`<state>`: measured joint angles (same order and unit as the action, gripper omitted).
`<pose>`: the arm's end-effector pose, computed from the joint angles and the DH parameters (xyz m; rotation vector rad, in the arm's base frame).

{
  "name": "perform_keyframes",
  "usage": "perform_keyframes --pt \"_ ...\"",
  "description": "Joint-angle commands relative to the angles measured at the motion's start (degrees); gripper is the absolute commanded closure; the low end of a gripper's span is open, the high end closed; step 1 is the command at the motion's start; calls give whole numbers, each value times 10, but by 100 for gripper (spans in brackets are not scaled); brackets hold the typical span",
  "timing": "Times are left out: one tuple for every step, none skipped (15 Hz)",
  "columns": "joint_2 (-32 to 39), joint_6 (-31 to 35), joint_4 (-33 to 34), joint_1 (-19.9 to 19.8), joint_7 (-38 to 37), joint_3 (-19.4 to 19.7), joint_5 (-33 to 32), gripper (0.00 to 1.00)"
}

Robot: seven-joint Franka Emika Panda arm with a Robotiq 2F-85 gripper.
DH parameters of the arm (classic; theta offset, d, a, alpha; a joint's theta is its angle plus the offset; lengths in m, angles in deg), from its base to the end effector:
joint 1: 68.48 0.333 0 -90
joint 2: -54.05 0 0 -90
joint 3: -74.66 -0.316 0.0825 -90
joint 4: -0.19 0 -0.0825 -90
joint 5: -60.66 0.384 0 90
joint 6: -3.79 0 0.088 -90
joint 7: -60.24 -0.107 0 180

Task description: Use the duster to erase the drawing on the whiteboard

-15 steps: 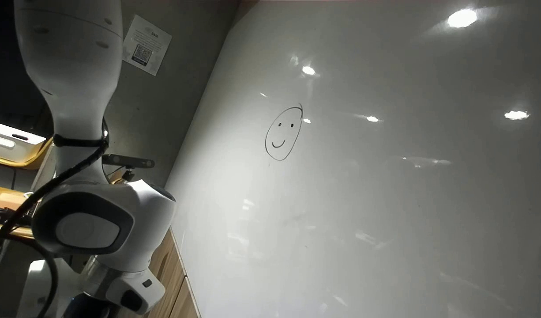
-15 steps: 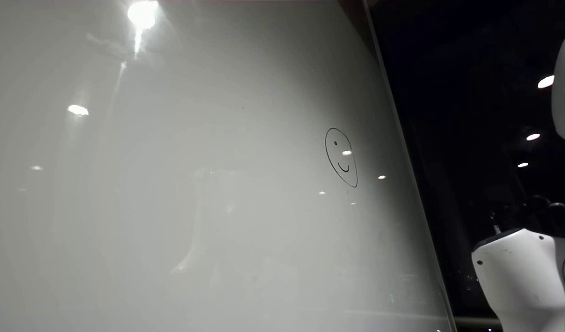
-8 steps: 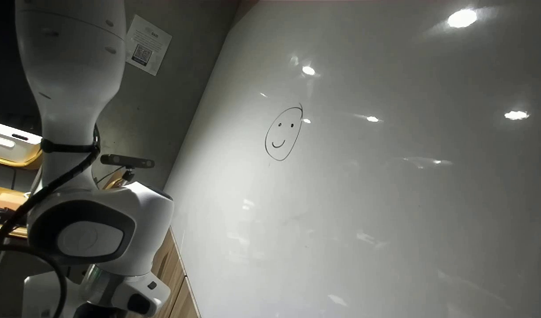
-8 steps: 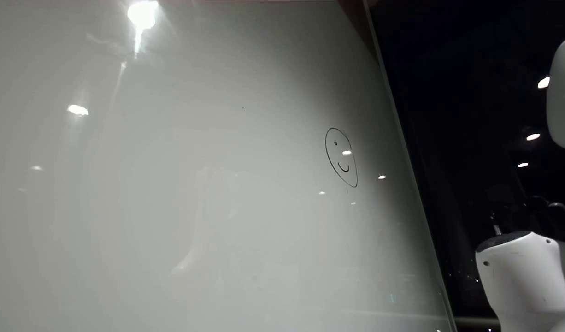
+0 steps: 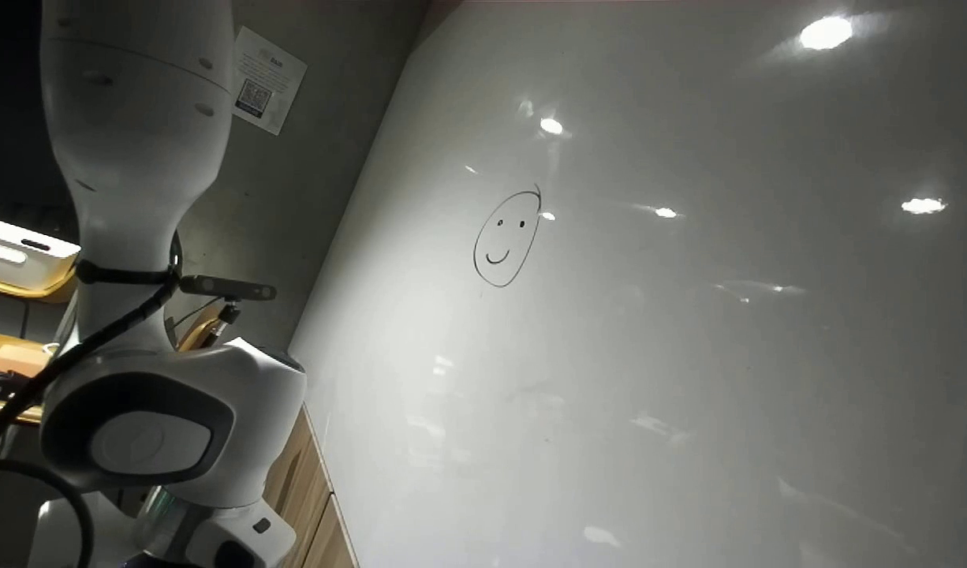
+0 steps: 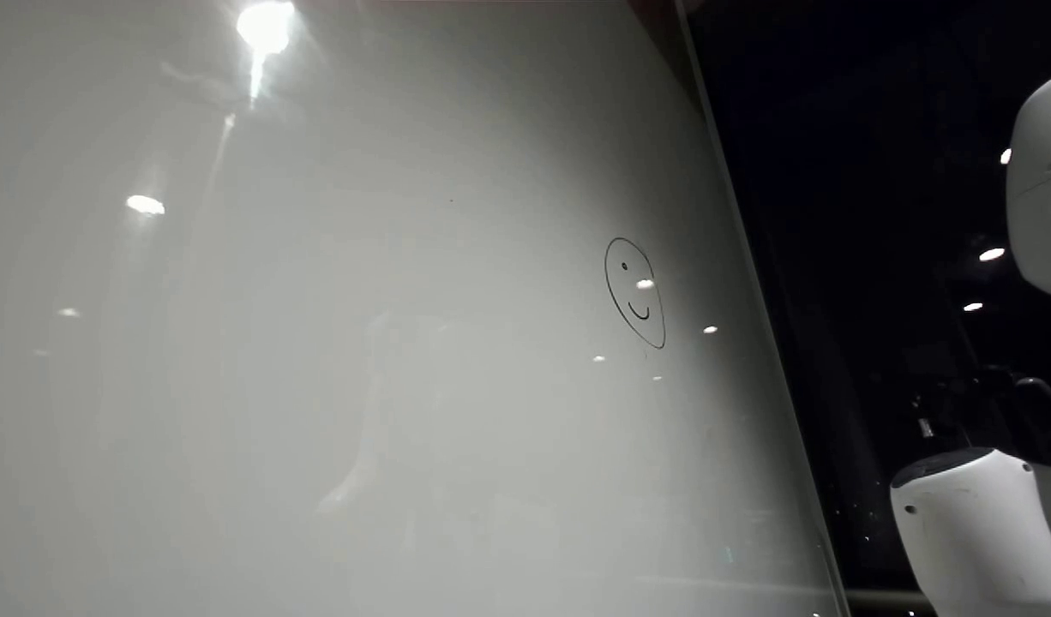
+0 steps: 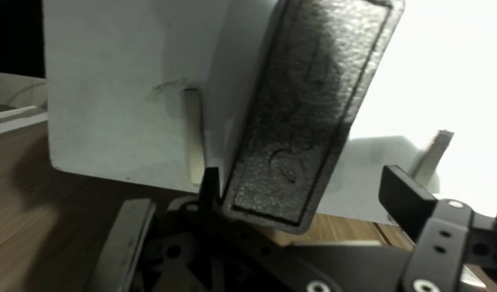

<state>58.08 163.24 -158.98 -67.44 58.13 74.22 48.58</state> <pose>0.3740 0.0191 0.1858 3.0575 0.2897 -0.0967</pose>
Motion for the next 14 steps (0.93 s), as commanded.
perform_keyframes --pt "-24 -24 1 19 7 -26 61 0" --pt "-25 -23 3 21 2 -27 59 0" --pt "-28 -25 4 22 0 -26 54 0" --pt "-30 -25 5 21 -1 -22 45 0" --pt "-32 -23 6 19 -3 -18 37 0" --pt "-35 -21 6 15 -5 -13 26 0" --pt "-36 -20 6 12 -4 -9 19 0" --pt "-38 -20 7 8 -1 -4 11 0" --pt "-38 -21 7 3 4 1 7 0" --pt "-38 -22 7 -2 11 6 6 0" --pt "-37 -25 7 -6 16 9 9 0" --pt "-35 -25 7 -9 19 12 12 0" --pt "-34 -30 7 -9 26 10 26 0" --pt "-33 -35 7 -8 29 6 36 0"
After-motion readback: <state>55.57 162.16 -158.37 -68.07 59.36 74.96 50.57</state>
